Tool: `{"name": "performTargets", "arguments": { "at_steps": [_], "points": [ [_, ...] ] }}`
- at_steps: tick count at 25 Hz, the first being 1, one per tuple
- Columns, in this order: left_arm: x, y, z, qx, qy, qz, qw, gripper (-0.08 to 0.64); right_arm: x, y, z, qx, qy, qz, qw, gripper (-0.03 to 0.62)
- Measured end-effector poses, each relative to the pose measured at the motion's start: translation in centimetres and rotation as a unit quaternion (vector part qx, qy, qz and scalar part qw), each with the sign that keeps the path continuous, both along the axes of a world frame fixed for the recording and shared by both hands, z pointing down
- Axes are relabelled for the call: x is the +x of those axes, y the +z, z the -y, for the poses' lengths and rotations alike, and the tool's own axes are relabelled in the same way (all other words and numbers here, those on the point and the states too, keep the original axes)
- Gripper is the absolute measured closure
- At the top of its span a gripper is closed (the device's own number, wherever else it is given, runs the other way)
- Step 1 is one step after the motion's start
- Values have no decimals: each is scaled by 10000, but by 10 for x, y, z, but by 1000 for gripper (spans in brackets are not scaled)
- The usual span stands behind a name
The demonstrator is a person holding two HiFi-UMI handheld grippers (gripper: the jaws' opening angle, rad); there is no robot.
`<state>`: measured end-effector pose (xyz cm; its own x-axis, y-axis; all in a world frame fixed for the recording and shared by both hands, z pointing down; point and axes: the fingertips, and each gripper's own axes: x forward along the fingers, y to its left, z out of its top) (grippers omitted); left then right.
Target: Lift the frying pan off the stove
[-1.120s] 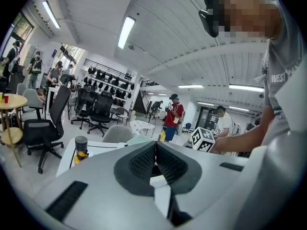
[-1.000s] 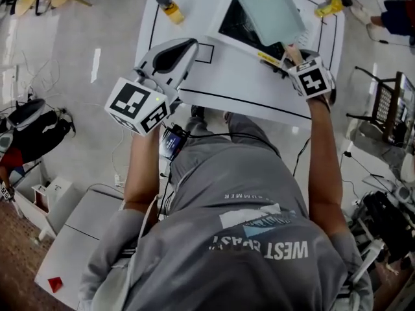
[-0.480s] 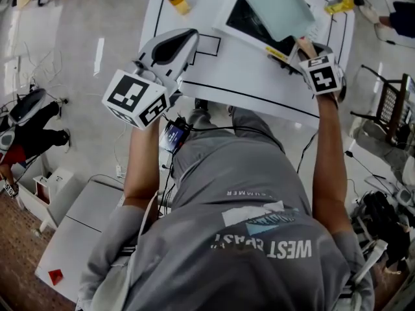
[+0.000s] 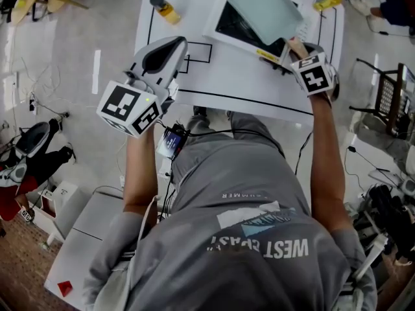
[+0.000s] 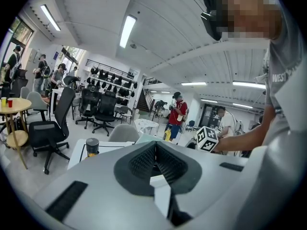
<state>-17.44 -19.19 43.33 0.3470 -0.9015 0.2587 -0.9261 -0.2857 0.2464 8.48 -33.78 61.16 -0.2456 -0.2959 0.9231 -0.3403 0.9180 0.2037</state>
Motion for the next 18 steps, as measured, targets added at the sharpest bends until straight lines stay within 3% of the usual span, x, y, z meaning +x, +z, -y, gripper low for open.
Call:
{"name": "performTargets", "arguments": {
  "at_steps": [18],
  "points": [
    [4,-9,5,10,263,65,9996,561,13,-10,-10,53,209,56,9998,454]
  ]
}}
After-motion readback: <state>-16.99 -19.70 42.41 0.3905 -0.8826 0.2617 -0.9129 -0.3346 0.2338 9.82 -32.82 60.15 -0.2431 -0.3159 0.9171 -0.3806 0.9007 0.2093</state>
